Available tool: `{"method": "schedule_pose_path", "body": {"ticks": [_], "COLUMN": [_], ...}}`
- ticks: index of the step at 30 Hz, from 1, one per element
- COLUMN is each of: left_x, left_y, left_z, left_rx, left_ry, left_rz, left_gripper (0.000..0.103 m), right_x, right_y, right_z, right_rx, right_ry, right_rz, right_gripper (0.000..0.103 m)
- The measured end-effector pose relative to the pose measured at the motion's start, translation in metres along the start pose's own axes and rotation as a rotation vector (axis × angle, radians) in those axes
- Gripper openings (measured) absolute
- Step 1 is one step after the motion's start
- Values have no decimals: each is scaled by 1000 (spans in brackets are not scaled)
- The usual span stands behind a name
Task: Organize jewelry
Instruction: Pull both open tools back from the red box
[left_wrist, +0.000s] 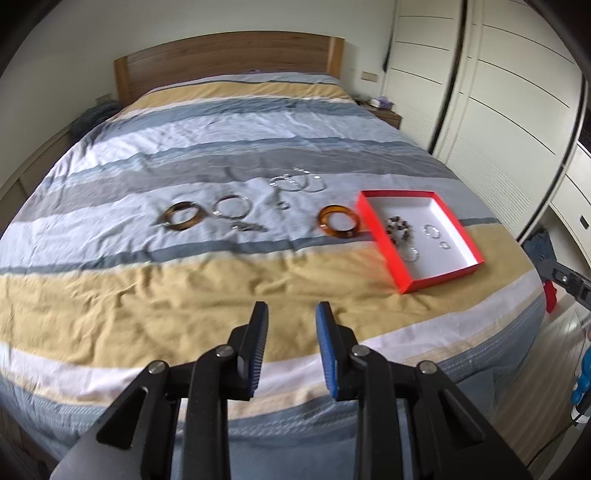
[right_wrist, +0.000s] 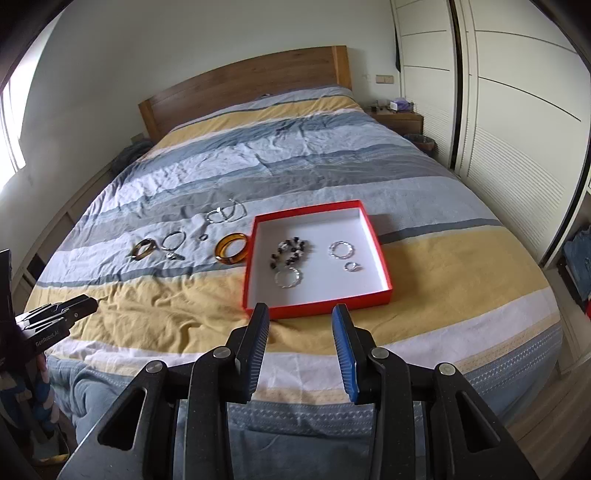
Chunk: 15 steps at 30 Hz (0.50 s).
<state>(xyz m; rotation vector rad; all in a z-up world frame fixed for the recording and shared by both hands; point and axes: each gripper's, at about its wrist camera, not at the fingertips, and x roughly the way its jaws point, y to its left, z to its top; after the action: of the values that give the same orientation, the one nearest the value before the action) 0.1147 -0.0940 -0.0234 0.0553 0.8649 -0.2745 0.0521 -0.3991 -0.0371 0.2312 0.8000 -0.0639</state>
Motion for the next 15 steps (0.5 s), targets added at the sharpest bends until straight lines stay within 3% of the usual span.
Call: {"method": "schedule_pose_path", "body": {"ticks": [7, 15], "left_x": [-33, -81], "left_y": [38, 44], "left_z": [-19, -33], "left_rx": [-78, -84], "left_ry": [-23, -112], "left_rz": [50, 76], "left_gripper": [29, 32], "right_x": [-19, -51], "right_y": [27, 69], "right_z": [-15, -28], "right_rx": [-20, -89], "right_ry": [-14, -51], "right_rz": [34, 58], "right_gripper": [36, 40]}}
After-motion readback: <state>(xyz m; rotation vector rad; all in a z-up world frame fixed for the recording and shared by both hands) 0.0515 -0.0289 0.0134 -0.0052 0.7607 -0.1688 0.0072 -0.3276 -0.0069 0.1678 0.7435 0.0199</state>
